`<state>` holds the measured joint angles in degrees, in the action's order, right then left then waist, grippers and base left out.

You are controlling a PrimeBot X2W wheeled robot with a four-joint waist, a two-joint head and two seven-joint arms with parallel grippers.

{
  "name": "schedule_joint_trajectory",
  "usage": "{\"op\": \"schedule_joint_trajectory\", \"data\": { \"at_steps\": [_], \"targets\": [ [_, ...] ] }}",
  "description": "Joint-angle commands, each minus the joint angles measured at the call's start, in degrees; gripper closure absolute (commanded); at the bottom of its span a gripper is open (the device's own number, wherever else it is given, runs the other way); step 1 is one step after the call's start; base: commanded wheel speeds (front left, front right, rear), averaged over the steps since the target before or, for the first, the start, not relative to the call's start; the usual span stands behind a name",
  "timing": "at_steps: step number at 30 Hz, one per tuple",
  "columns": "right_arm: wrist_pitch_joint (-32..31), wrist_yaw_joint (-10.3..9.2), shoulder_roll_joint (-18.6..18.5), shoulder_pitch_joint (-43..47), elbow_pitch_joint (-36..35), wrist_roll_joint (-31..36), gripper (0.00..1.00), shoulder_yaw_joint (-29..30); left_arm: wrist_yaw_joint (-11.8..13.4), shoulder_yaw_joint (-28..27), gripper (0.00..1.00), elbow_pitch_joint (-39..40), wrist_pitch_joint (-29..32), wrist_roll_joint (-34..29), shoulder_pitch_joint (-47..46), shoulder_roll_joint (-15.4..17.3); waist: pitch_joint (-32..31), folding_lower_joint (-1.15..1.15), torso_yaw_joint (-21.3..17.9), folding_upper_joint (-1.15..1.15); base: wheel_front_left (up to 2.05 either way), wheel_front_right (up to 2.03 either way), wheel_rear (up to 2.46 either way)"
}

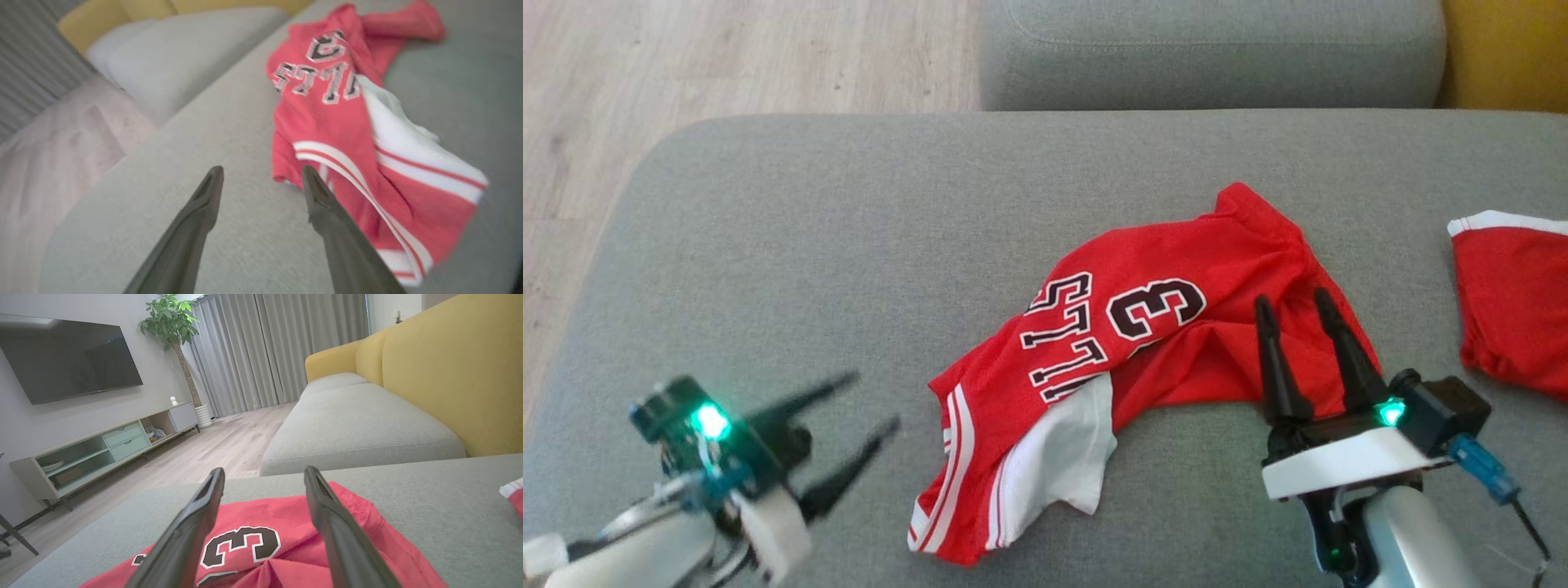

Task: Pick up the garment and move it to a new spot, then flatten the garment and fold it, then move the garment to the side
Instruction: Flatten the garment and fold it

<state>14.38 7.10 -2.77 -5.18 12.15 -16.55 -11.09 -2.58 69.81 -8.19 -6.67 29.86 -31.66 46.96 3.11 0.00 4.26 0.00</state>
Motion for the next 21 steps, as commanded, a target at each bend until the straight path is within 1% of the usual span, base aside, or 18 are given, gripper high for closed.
{"op": "schedule_joint_trajectory", "data": {
  "at_steps": [1, 5, 9, 11, 13, 14, 15, 16, 18, 21],
  "targets": [
    [0.6, 0.39, -0.1, -0.5, -1.6, 0.4, 0.0, -0.7, 2.5, -4.7, 0.0, -0.3, -1.9, 2.4, -1.9, 0.2, -0.4, 0.0, 0.3, 0.0, 0.0, 0.0, 0.0],
    [0.6, 0.39, -0.1, 0.0, -1.8, 0.7, 0.0, 0.3, 10.3, -12.5, 0.0, -2.0, -6.7, 8.8, 0.0, -3.3, -1.1, 0.0, 0.8, 0.0, 0.0, 0.0, 0.0],
    [0.6, 0.39, -0.1, 1.0, -2.4, 0.9, 0.0, 1.4, 16.3, -21.3, 0.0, -0.2, -8.2, 13.0, 3.9, -7.3, -1.4, 0.0, 1.6, 0.0, 0.0, 0.0, 0.0],
    [0.6, 0.39, -0.1, 1.5, -3.1, 1.0, 0.0, 2.0, 18.7, -27.1, 0.0, 2.6, -8.3, 12.4, 6.9, -10.0, -1.3, 0.0, 2.1, 0.0, 0.0, 0.0, 0.0],
    [0.6, 0.39, -0.1, 2.2, -3.5, 1.4, 0.0, 2.3, 19.7, -32.0, 0.0, 4.9, -8.3, 10.9, 10.8, -13.1, -1.1, 0.0, 2.5, 0.0, 0.0, 0.0, 0.0],
    [0.6, 0.39, -0.1, 2.5, -3.7, 1.6, 0.0, 2.4, 19.8, -34.2, 0.0, 5.8, -8.3, 10.2, 12.9, -14.8, -1.0, 0.0, 2.6, 0.0, 0.0, 0.0, 0.0],
    [0.6, 0.39, -0.1, 2.5, -3.7, 1.6, 0.0, 2.4, 19.8, -34.2, 0.0, 5.8, -8.3, 10.2, 12.9, -14.8, -1.0, 0.0, 2.6, 0.0, 0.0, 0.0, 0.0],
    [0.6, 0.39, -0.1, 2.7, -3.8, 1.8, 0.0, 2.5, 19.6, -36.1, 0.0, 6.3, -8.3, 9.6, 14.9, -16.5, -0.9, 0.0, 2.7, 0.0, 0.0, 0.0, 0.0],
    [0.6, 0.39, -0.1, 3.0, -3.9, 2.2, 0.0, 2.6, 18.4, -39.0, 0.0, 7.0, -8.3, 7.8, 18.2, -19.5, -0.7, 0.0, 2.9, 0.0, 0.0, 0.0, 0.0],
    [0.6, 0.39, -0.1, 2.9, -3.9, 2.6, 0.0, 2.4, 15.4, -41.7, 0.0, 6.0, -8.3, 4.9, 20.8, -22.6, -0.2, 0.0, 2.6, 0.0, 0.0, 0.0, 0.0]
  ]
}}
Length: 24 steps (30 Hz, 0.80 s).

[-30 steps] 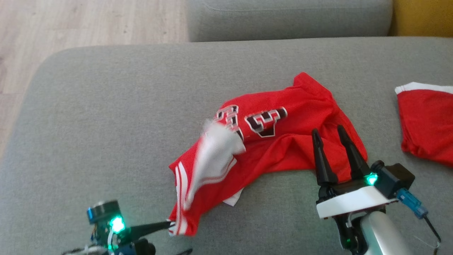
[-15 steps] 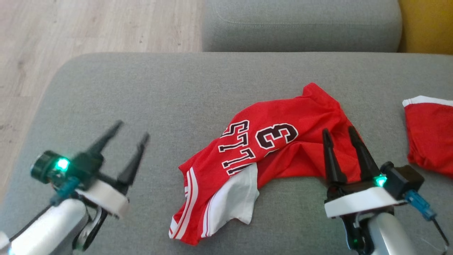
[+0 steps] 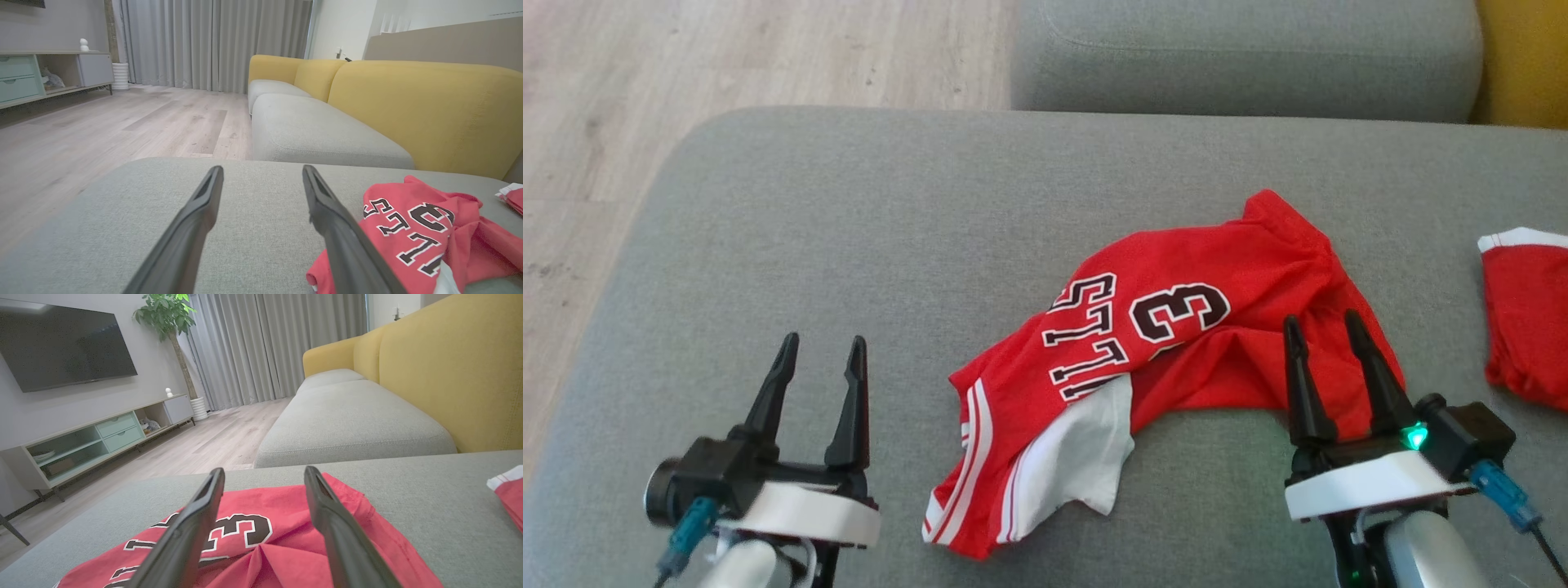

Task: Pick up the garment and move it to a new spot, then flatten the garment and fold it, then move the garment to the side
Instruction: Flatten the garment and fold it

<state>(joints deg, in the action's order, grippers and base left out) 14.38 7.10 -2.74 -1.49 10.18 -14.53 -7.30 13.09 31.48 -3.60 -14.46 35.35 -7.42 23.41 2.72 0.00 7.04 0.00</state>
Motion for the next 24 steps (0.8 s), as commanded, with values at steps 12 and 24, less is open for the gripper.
{"op": "schedule_joint_trajectory", "data": {
  "at_steps": [12, 24],
  "targets": [
    [0.6, 0.39, -0.1, -2.8, -2.0, 1.3, 0.0, -2.9, -16.4, 2.7, 0.0, -14.0, 9.0, -1.7, -13.1, -2.3, 5.5, 0.0, -5.1, 0.0, 0.0, 0.0, 0.0],
    [0.6, 0.39, -0.1, -5.1, -2.2, 0.3, 0.0, -3.0, -20.6, 13.6, 0.0, -21.1, 25.1, 8.2, -24.8, -0.7, 10.8, 0.0, -11.4, 0.0, 0.0, 0.0, 0.0]
  ]
}}
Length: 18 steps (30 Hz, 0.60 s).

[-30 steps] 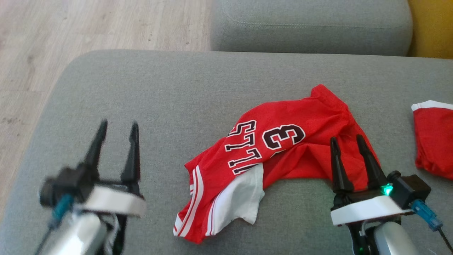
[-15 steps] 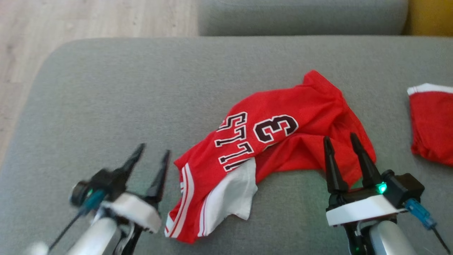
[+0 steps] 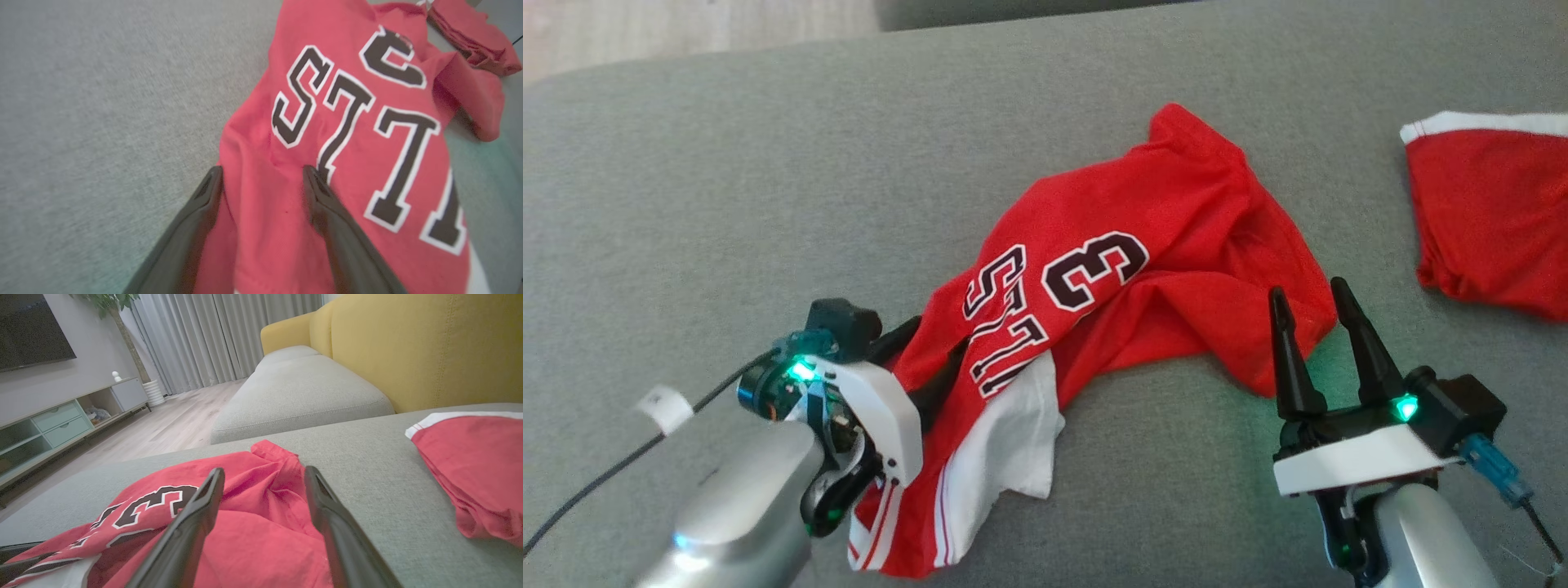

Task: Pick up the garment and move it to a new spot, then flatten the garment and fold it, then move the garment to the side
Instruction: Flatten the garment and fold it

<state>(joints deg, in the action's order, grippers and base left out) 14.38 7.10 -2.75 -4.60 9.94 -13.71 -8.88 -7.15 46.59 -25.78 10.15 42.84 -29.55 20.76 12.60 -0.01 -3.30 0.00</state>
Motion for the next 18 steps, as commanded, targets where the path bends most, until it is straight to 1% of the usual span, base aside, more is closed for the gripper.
{"op": "schedule_joint_trajectory", "data": {
  "at_steps": [1, 2, 3, 4, 5, 8, 13, 14, 18],
  "targets": [
    [0.6, 0.39, -0.1, -2.0, -2.0, -0.6, 0.0, -1.4, -0.3, -0.1, 0.0, 1.1, 2.1, 1.9, -3.2, 2.3, 1.1, 0.01, -1.4, 0.0, 0.0, 0.0, 0.0],
    [0.6, 0.39, -0.1, -2.1, -2.0, -0.7, 0.0, -1.4, -0.3, 1.0, 0.0, 1.1, 3.5, 3.2, -3.6, 2.9, 1.2, 0.01, -1.7, 0.0, 0.0, 0.0, 0.0],
    [0.6, 0.39, -0.1, -2.2, -2.0, -0.7, 0.0, -1.4, -0.3, 1.8, 0.25, 0.9, 4.7, 4.2, -4.2, 3.5, 1.3, 0.01, -1.9, 0.0, 0.0, 0.0, 0.0],
    [0.6, 0.39, -0.1, -2.3, -2.0, -0.9, 0.0, -1.4, -0.3, 2.5, 0.97, 0.9, 5.3, 4.7, -5.0, 4.2, 1.3, 0.01, -2.2, 0.0, 0.0, 0.0, 0.0],
    [0.6, 0.39, -0.1, -2.4, -2.0, -0.9, 0.0, -1.4, -0.3, 2.8, 1.0, 0.5, 5.7, 5.3, -5.7, 4.9, 1.3, 0.01, -2.4, 0.0, 0.0, 0.0, 0.0],
    [0.6, 0.39, -0.1, -2.7, -1.9, -1.2, 0.0, -1.5, -0.3, 2.0, 1.0, -1.4, 4.3, 5.2, -8.8, 6.8, 1.0, 0.01, -2.9, 0.0, 0.0, 0.0, 0.0],
    [0.6, 0.39, -0.1, -2.9, -1.5, -1.5, 0.0, -2.2, 0.0, -0.4, 1.0, -5.0, 0.3, 3.3, -14.7, 8.0, 0.0, 0.01, -3.6, 0.0, 0.0, 0.0, 0.0],
    [0.6, 0.39, -0.1, -2.9, -1.5, -1.5, 0.0, -2.2, 0.0, -0.4, 1.0, -5.0, 0.3, 3.3, -14.7, 8.0, 0.0, 0.01, -3.6, 0.0, 0.0, 0.0, 0.0],
    [0.6, 0.39, -0.1, -2.8, -1.2, -1.8, 0.0, -2.8, 0.1, -0.6, 1.0, -6.6, -2.3, 0.6, -19.5, 8.7, -0.7, 0.01, -4.2, 0.0, 0.0, 0.0, 0.0]
  ]
}}
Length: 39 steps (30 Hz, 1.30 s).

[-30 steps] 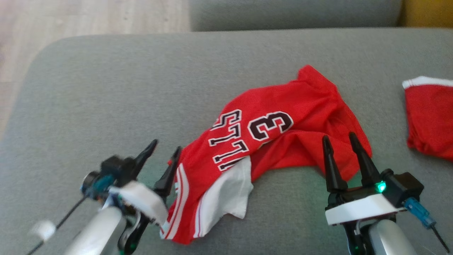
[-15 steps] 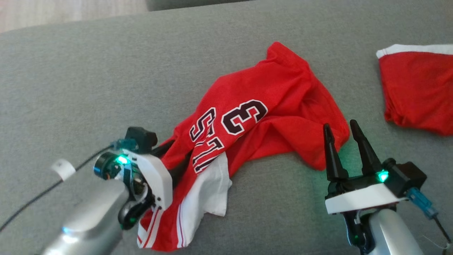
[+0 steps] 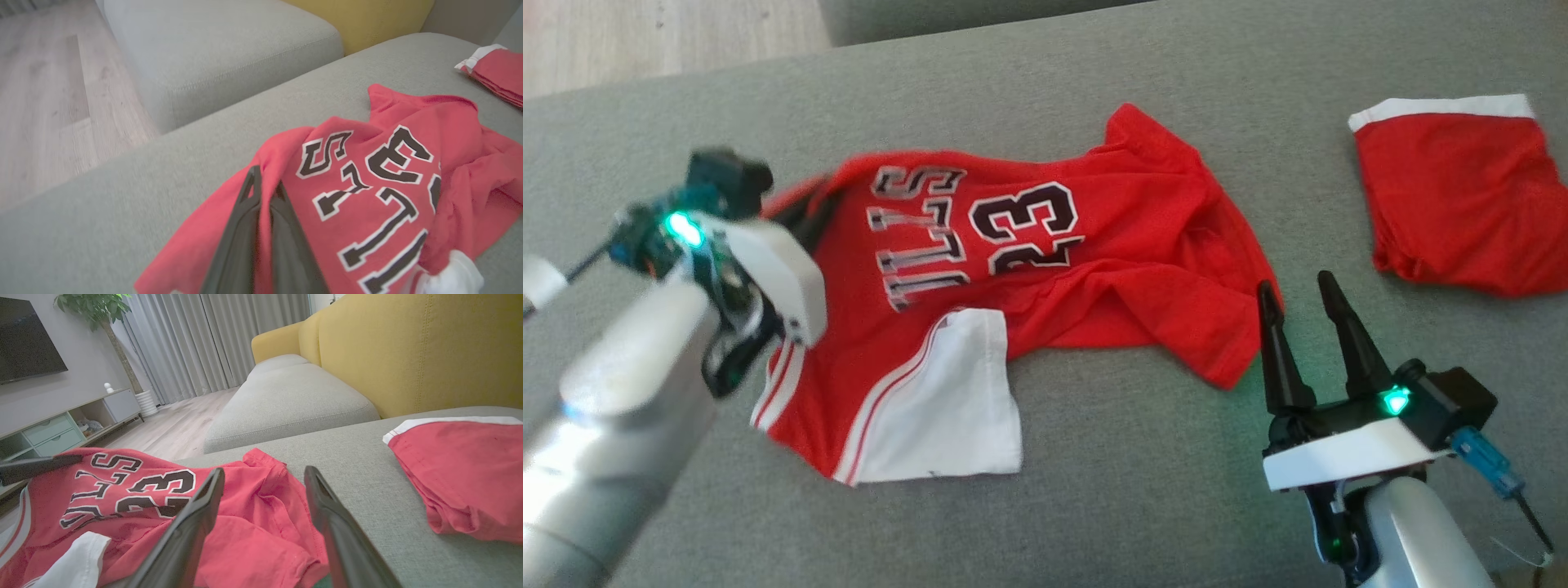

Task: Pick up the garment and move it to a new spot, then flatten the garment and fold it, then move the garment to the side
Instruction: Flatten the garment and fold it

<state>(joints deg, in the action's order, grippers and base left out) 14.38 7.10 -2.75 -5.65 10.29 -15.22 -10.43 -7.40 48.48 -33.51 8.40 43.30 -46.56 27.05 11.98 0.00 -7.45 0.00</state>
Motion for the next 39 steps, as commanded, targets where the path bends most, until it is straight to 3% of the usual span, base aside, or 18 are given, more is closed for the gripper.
{"op": "schedule_joint_trajectory", "data": {
  "at_steps": [1, 7, 8, 9, 13, 21, 26, 39],
  "targets": [
    [0.6, 0.39, -0.1, -1.8, -1.5, -0.3, 0.0, -1.4, 0.3, -2.0, 1.0, 0.8, -0.8, -0.8, -3.6, 2.7, -0.2, 0.0, -0.3, 0.0, 0.0, 0.0, 0.0],
    [0.6, 0.39, -0.1, -2.5, -1.3, -0.8, 0.0, -2.7, 0.1, 0.1, 1.0, -2.2, -5.2, -7.3, -11.6, 4.3, 0.0, 0.0, -1.7, 0.0, 0.0, 0.0, 0.0],
    [0.6, 0.39, -0.1, -2.5, -1.3, -0.9, 0.0, -2.8, 0.2, 0.3, 0.82, -2.9, -6.4, -8.3, -12.8, 4.0, 0.1, 0.0, -1.8, 0.0, 0.0, 0.0, 0.0],
    [0.6, 0.39, -0.1, -2.6, -1.3, -0.9, 0.0, -2.9, 0.9, 0.1, 0.0, -3.8, -8.0, -9.0, -13.8, 3.6, 0.1, 0.0, -1.9, 0.0, 0.0, 0.0, 0.0],
    [0.6, 0.39, -0.1, -2.6, -1.3, -1.3, 0.0, -3.1, 4.7, -0.5, 0.0, -7.2, -15.5, -11.6, -15.5, 1.2, 0.2, 0.0, -2.0, 0.0, 0.0, 0.0, 0.0],
    [0.6, 0.39, -0.1, -1.6, -1.4, -1.2, 0.0, -2.2, 6.3, -0.5, 0.0, -8.8, -22.2, -11.1, -9.6, -1.9, -2.0, 0.0, 0.6, 0.0, 0.0, 0.0, 0.0],
    [0.6, 0.39, -0.1, -0.4, -1.8, -0.5, 0.0, -0.4, 9.1, -2.7, 0.0, -3.4, -23.2, -9.5, -2.2, -2.9, -4.1, 0.0, 3.8, 0.0, 0.0, 0.0, 0.0],
    [0.6, 0.39, -0.1, 2.7, -1.3, 1.4, 0.0, 2.0, 19.4, -9.7, 0.0, 16.5, -23.4, -9.8, 23.6, -3.7, -8.0, 0.0, 10.4, 0.0, 0.0, 0.0, 0.0]
  ]
}}
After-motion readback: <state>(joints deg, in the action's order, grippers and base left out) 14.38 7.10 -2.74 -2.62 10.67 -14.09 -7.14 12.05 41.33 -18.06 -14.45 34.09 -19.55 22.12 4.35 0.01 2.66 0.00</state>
